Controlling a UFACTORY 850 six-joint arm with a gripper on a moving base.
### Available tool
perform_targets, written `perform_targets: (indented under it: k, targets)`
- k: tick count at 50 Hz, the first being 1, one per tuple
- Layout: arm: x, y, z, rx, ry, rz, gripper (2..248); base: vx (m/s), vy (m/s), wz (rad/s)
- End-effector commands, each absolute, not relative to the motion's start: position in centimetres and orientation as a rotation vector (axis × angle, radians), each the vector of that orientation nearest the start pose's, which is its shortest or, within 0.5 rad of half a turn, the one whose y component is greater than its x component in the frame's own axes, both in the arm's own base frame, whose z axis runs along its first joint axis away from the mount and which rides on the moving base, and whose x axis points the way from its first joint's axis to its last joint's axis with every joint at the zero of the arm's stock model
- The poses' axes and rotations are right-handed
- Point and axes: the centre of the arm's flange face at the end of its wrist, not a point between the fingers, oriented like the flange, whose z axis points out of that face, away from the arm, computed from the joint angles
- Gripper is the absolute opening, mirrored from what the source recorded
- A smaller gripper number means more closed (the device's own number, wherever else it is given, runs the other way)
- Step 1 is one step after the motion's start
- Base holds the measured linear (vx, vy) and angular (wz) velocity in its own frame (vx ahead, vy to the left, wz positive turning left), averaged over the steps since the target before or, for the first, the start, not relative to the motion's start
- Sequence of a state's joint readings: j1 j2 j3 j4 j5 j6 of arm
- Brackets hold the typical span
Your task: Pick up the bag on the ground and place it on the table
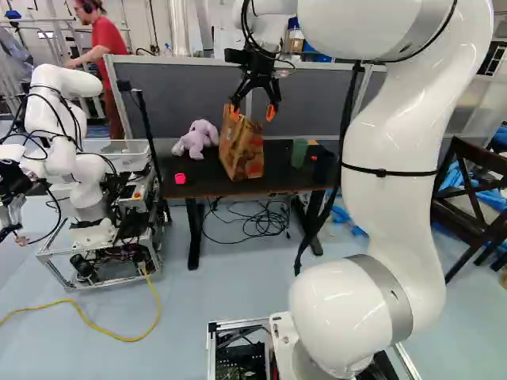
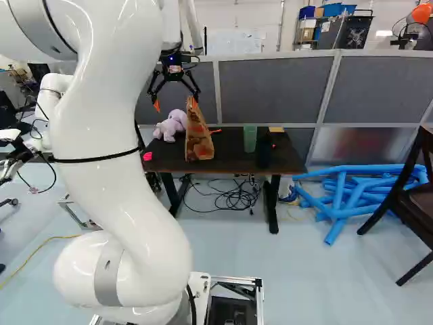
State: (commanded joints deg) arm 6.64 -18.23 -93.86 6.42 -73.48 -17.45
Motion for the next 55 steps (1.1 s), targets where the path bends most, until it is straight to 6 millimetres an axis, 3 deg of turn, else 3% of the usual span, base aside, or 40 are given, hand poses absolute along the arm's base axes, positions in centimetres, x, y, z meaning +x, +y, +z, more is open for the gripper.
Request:
perform_targets:
  k: [24,55]
  targets:
    - [57.04,7.61,68.46,-2.979,-0.589,-0.072,247,-0.128,-0.003,0.000]
    - [56.98,7.53,68.15,-2.982,-0.582,-0.088,247,0.000,0.000,-0.001]
